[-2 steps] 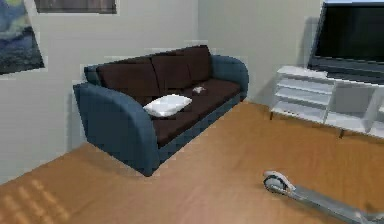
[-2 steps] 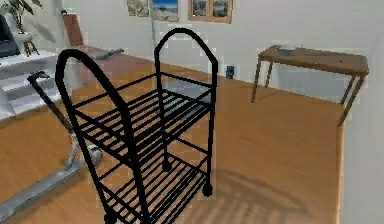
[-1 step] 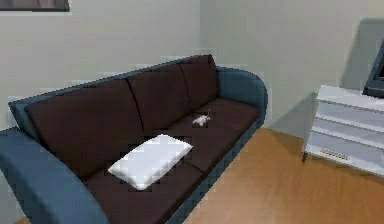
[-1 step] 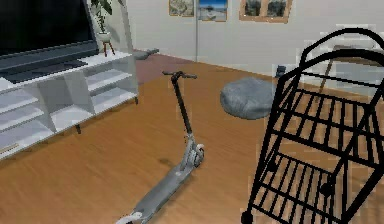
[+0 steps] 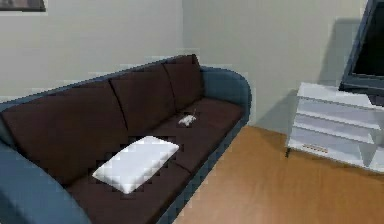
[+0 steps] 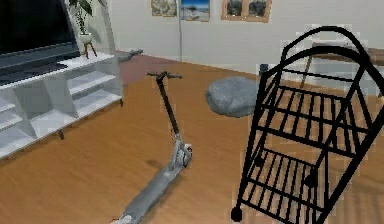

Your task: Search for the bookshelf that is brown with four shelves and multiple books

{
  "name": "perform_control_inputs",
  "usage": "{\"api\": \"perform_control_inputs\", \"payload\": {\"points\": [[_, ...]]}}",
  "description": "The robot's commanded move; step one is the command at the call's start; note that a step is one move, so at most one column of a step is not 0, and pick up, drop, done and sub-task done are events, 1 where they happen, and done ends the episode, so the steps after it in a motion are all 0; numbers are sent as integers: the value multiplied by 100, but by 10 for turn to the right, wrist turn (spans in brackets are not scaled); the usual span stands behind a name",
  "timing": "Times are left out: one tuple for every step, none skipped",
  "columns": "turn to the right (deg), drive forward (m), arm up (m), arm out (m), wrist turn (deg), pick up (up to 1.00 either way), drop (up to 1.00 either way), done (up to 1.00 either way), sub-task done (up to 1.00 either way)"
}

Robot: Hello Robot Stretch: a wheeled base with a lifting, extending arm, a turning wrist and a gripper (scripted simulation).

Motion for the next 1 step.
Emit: {"api": "perform_control_inputs", "payload": {"points": [[0,60,0,0,0,0,0,0,0]]}}
